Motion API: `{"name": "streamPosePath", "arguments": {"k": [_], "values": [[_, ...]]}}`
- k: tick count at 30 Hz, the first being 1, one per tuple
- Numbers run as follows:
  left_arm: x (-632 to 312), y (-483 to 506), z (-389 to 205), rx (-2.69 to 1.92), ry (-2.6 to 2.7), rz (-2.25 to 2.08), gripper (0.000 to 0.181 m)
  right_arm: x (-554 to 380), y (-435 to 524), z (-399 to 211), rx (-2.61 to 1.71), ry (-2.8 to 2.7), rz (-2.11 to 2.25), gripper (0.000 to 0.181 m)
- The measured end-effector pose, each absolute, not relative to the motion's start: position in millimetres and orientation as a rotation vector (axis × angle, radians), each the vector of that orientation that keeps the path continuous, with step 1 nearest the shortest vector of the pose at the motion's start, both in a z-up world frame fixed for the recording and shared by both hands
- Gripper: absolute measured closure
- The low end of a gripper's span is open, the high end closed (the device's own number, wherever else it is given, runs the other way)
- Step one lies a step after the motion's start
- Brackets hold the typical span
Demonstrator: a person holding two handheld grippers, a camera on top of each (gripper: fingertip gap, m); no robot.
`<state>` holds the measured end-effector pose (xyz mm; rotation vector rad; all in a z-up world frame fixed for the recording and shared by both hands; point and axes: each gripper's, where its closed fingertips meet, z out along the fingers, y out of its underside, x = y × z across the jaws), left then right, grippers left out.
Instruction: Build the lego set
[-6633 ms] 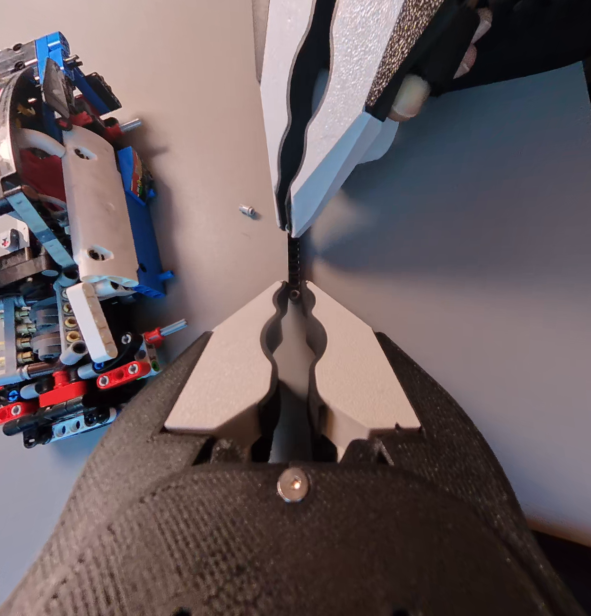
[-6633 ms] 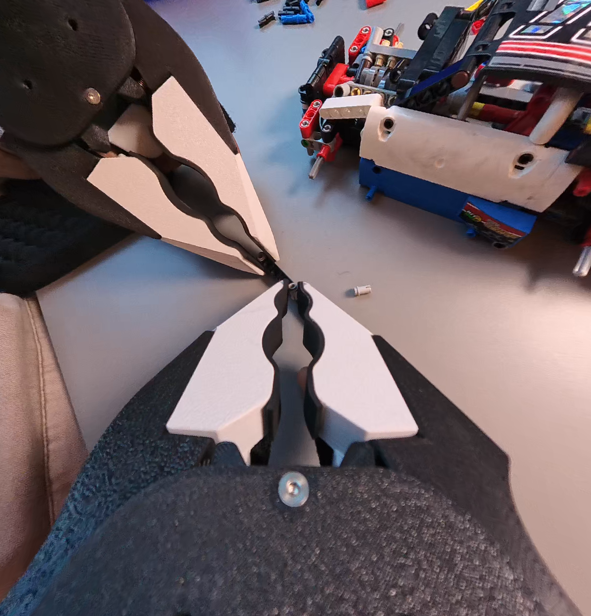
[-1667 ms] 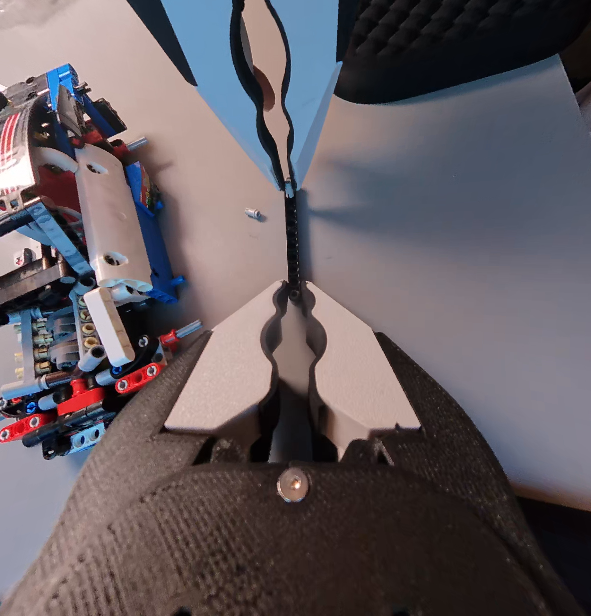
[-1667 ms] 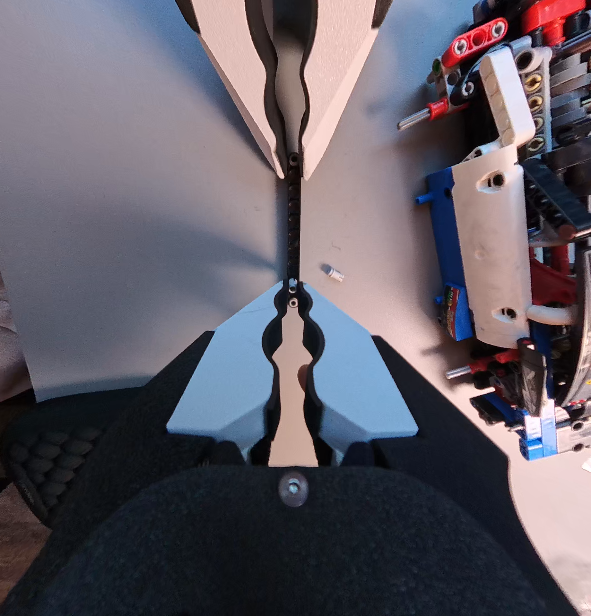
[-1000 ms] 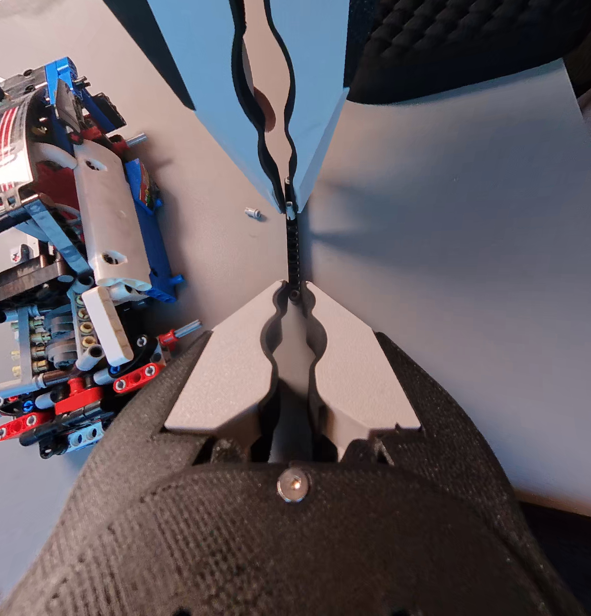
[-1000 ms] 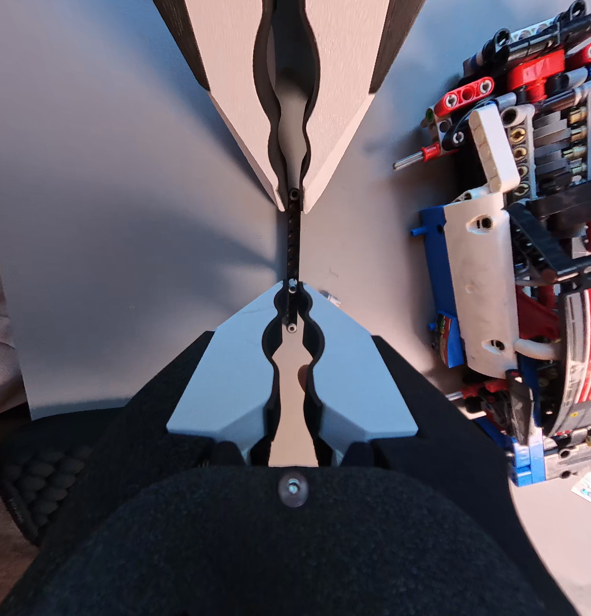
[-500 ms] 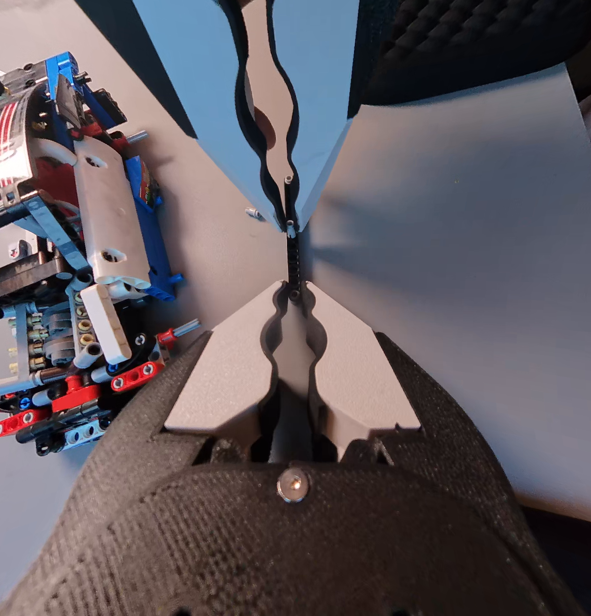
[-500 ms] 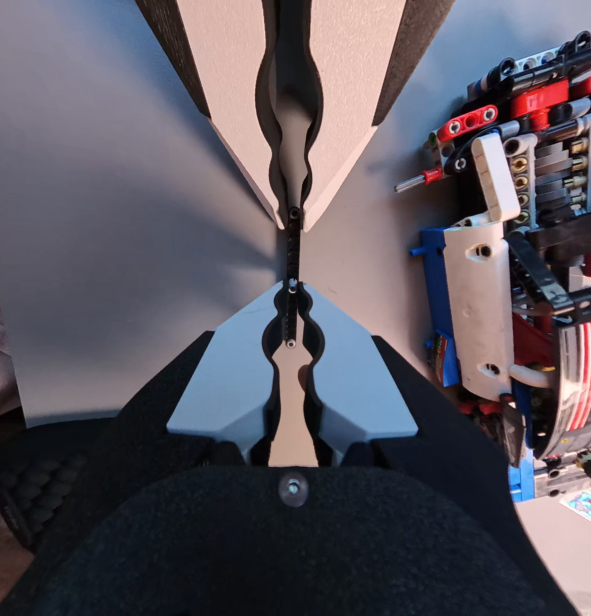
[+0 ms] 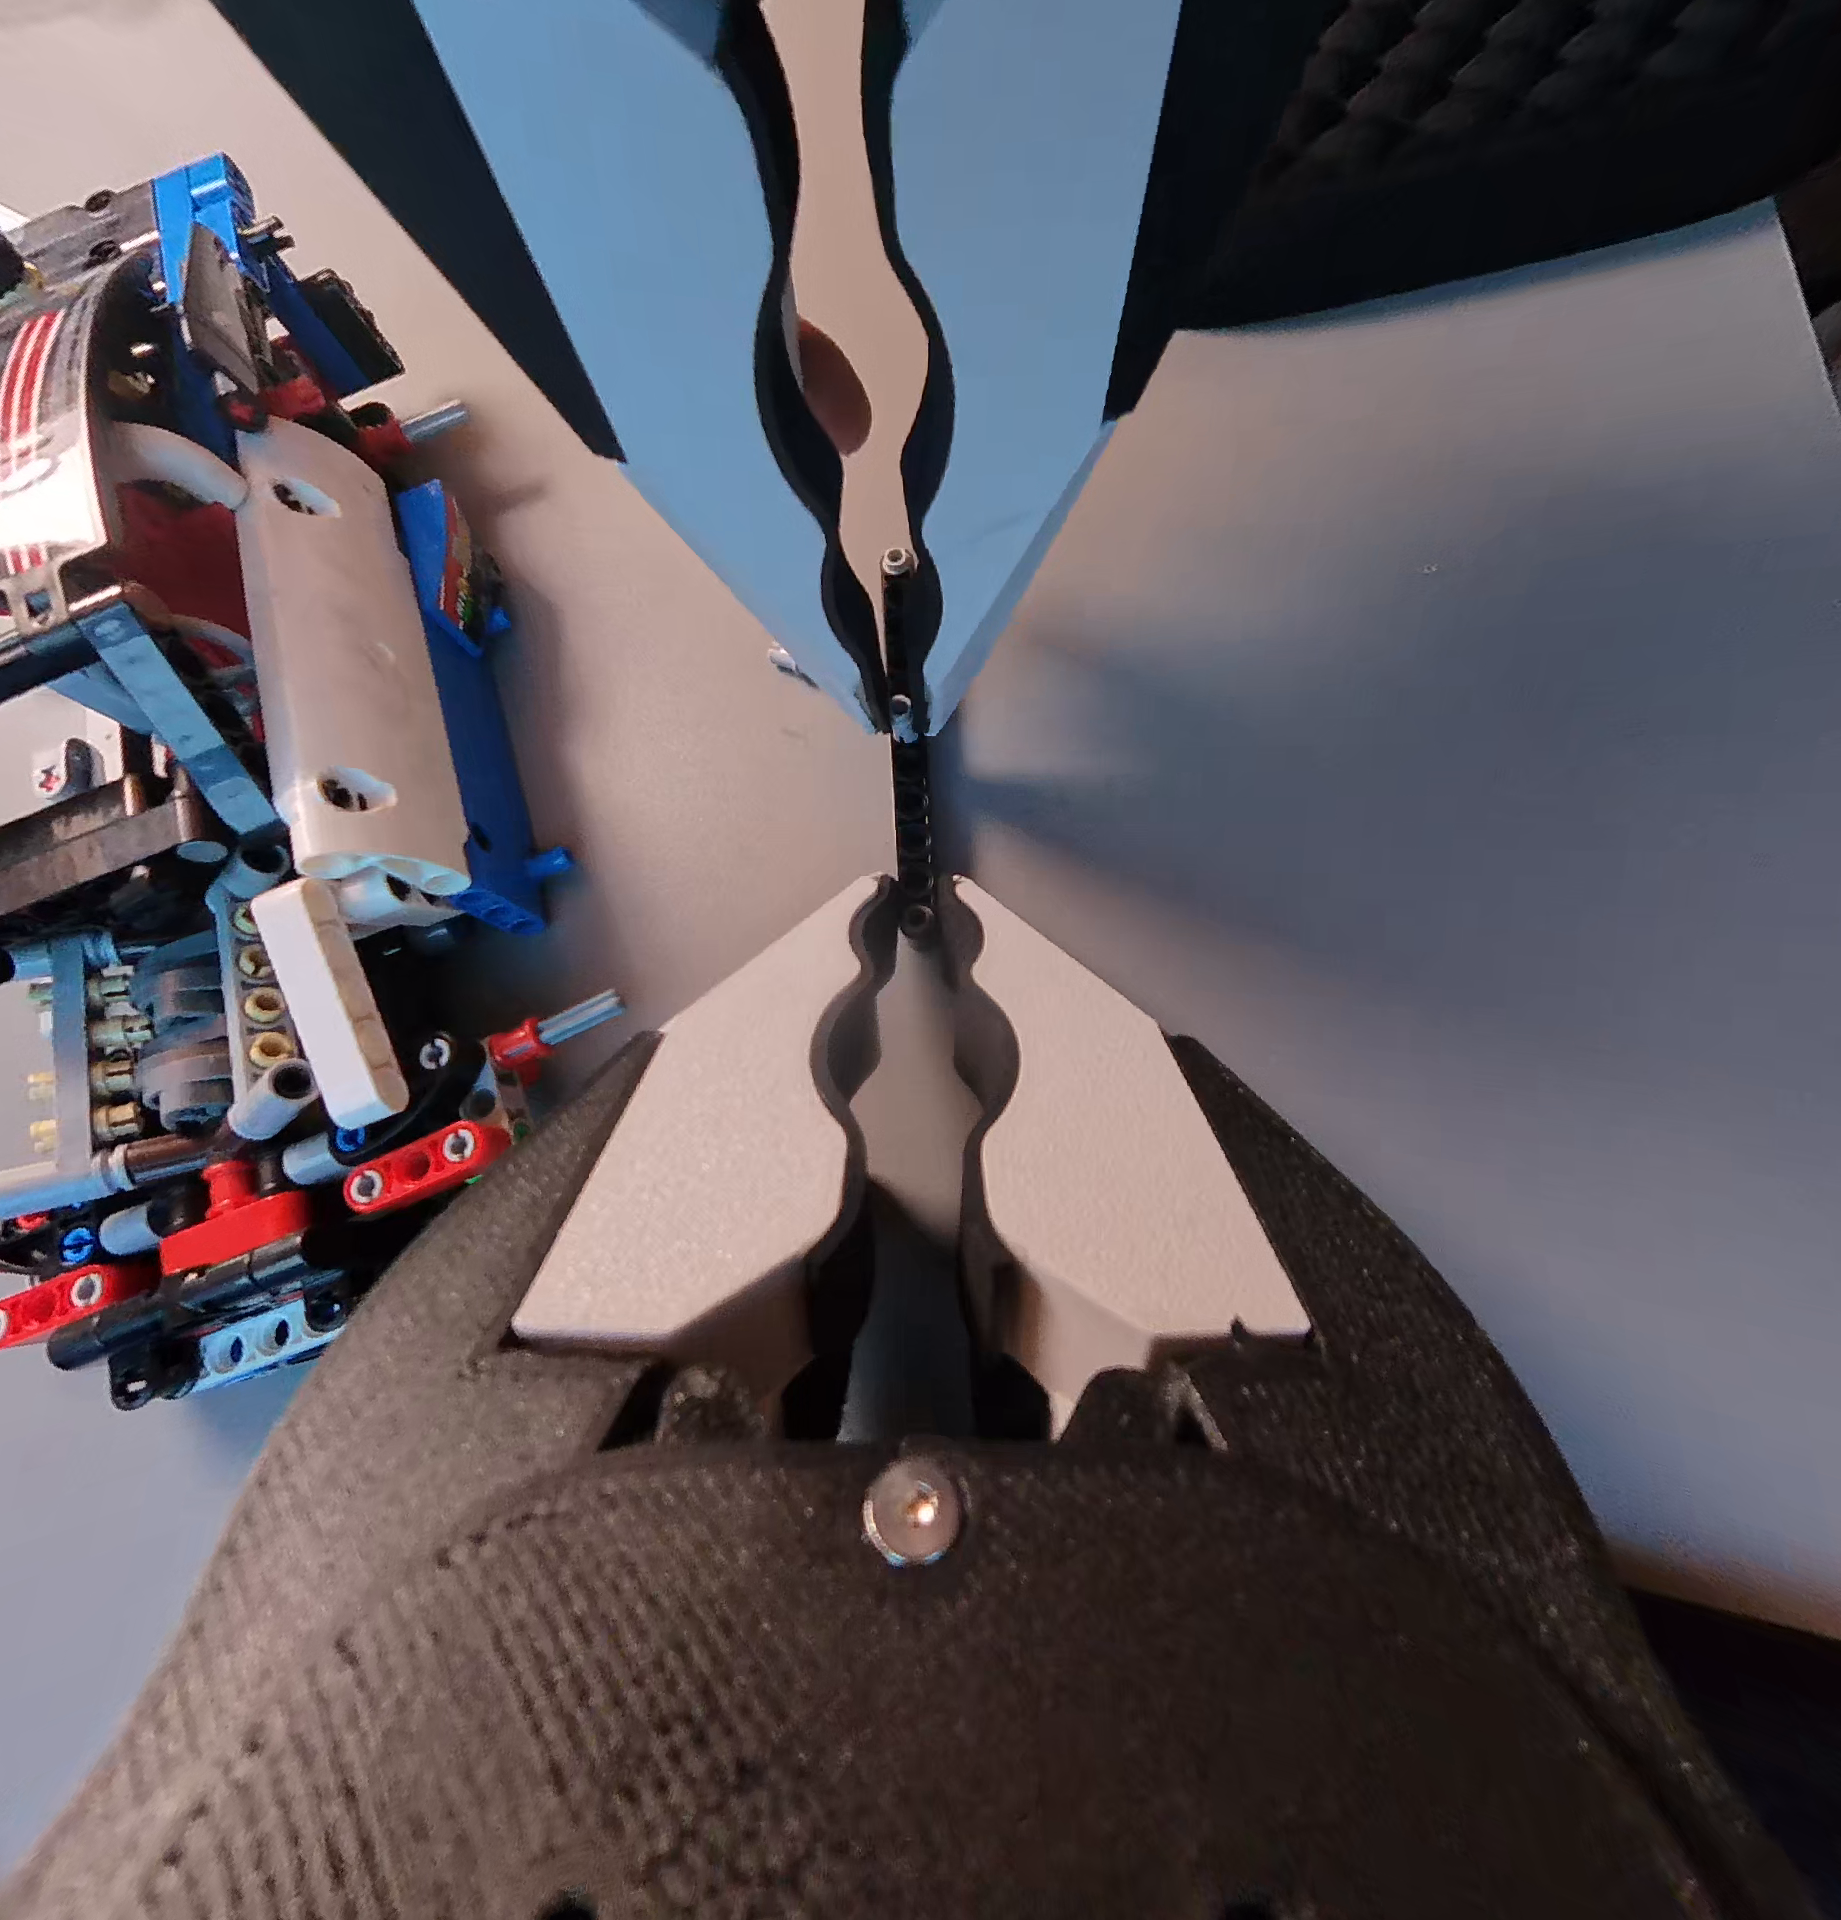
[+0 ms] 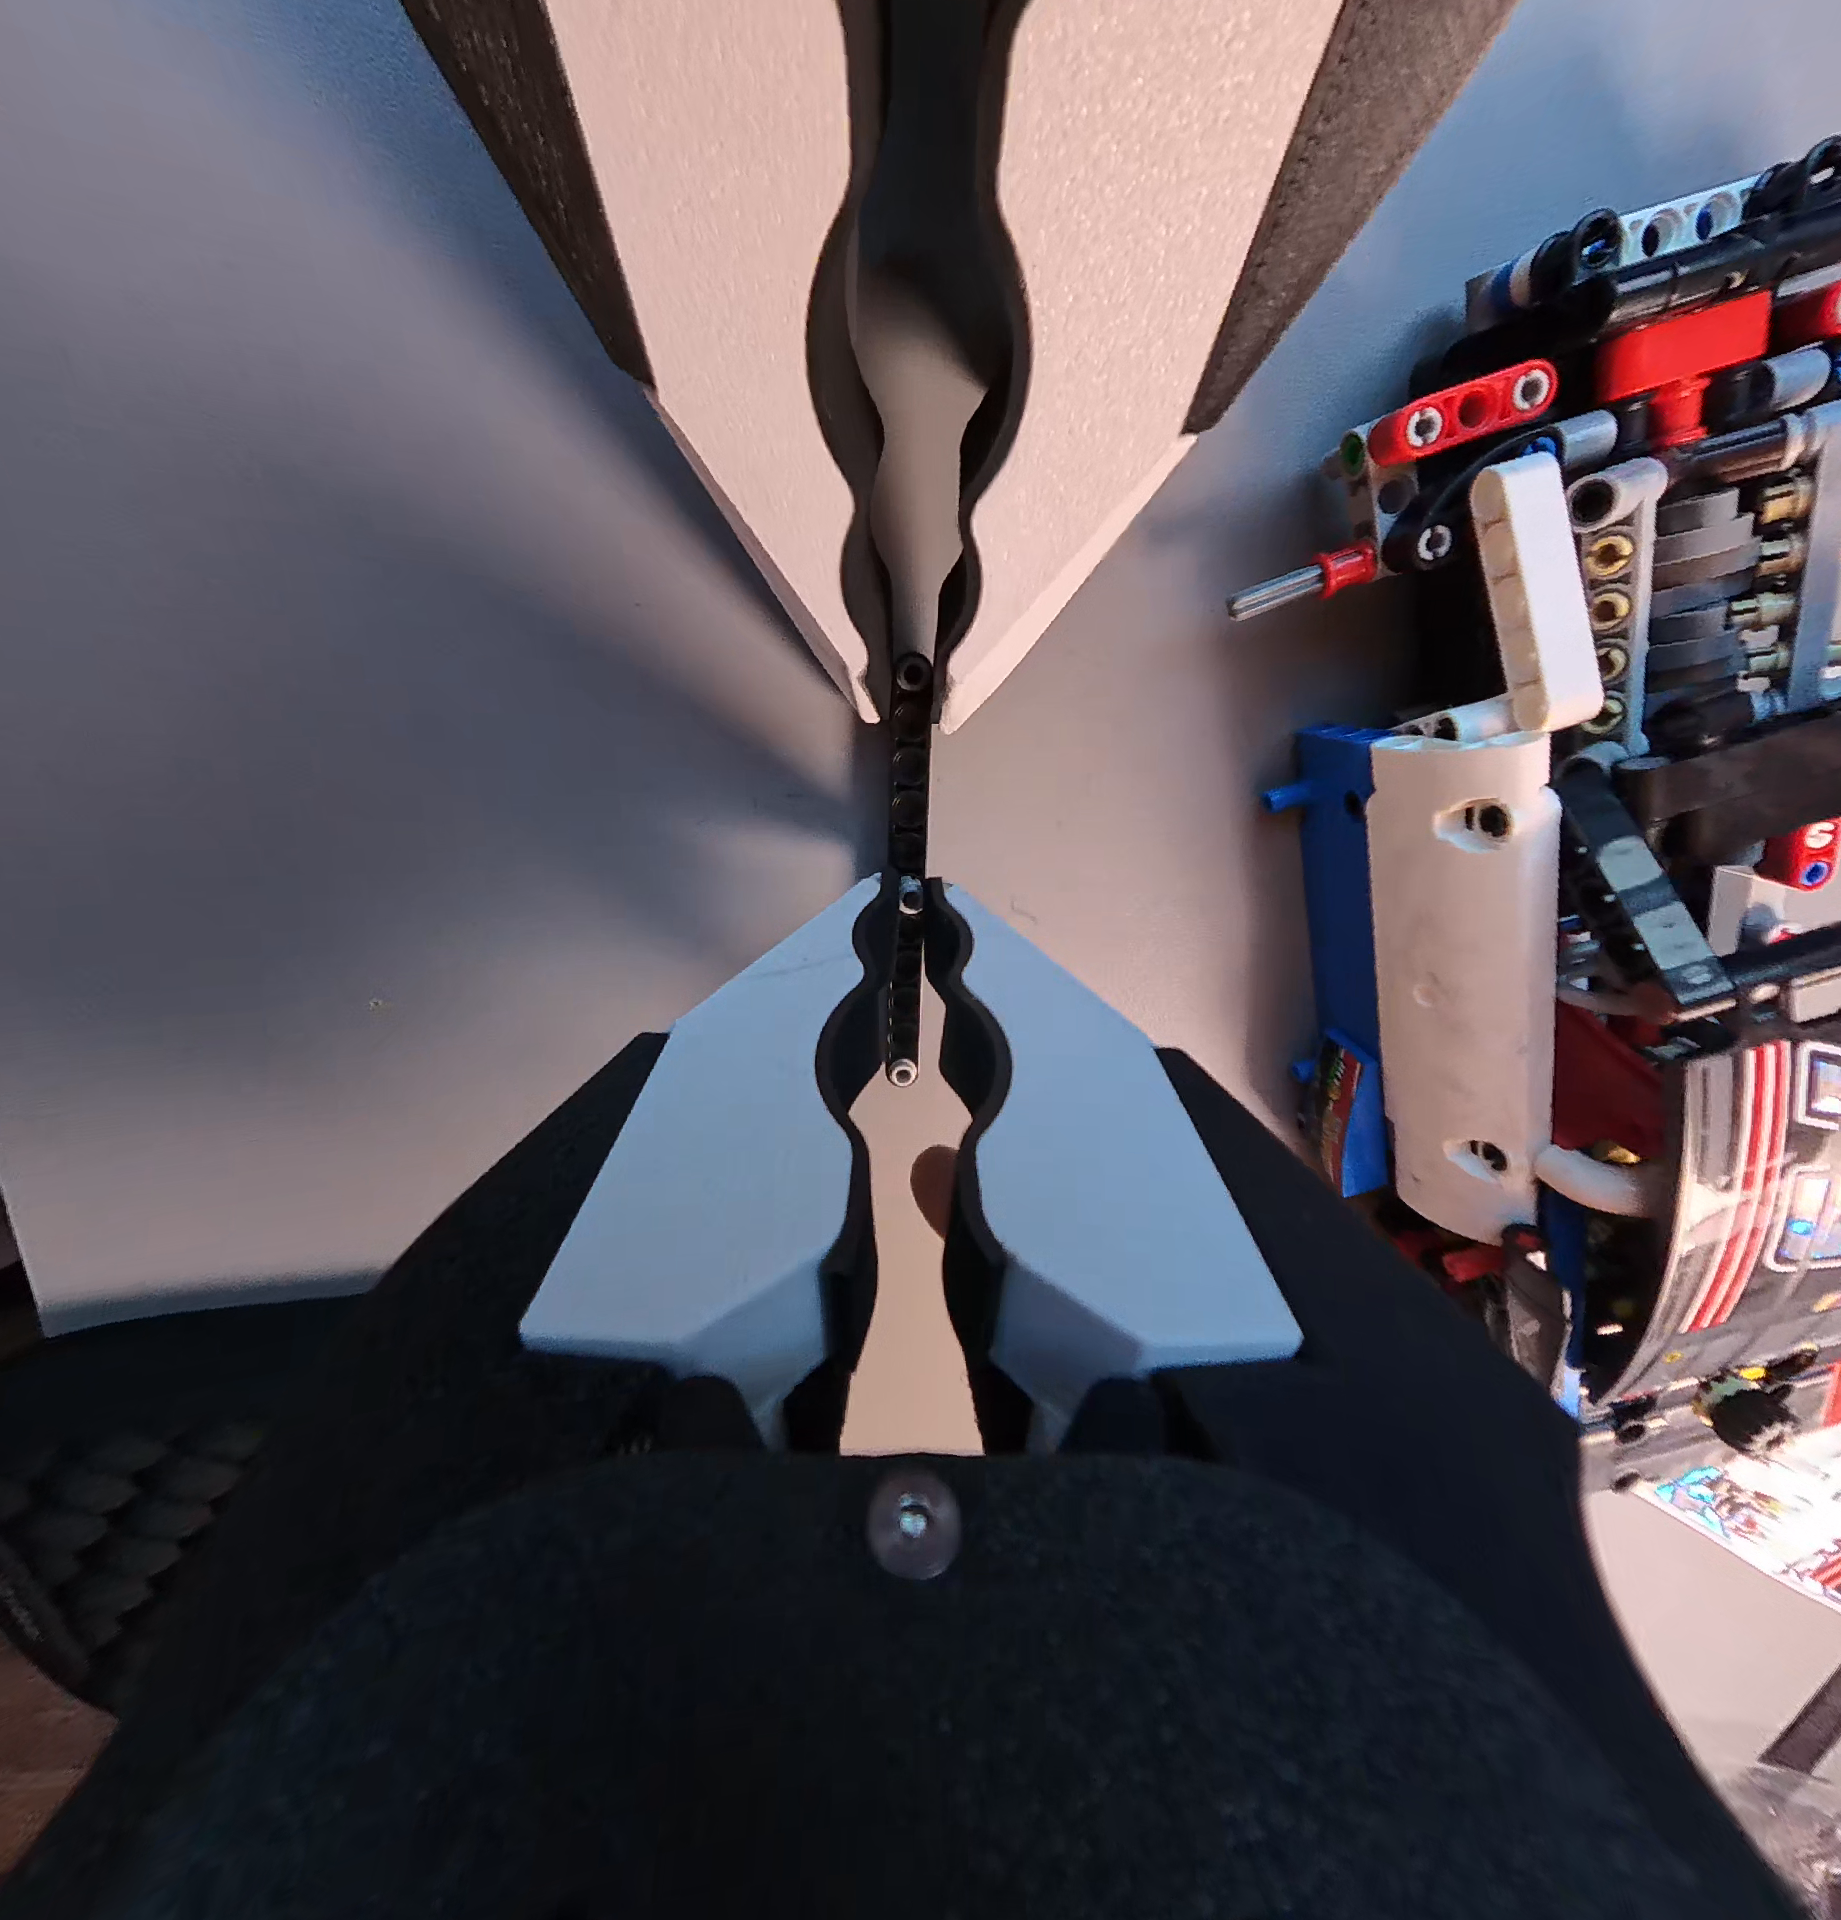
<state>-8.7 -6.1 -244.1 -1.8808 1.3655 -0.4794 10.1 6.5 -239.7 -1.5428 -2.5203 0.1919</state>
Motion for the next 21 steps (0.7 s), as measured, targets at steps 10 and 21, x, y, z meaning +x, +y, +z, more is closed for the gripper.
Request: {"name": "streamPosePath", "arguments": {"k": [10,21], "values": [[-8.9,-5.9,-244.3,-1.878,1.365,-0.469,0.174,10.2,6.7,-240.8,-1.52,-2.532,0.157,0.179],[-9.0,-5.0,-244.4,-1.88,1.358,-0.473,0.175,9.6,5.6,-241.9,-1.472,-2.572,0.169,0.179]]}}
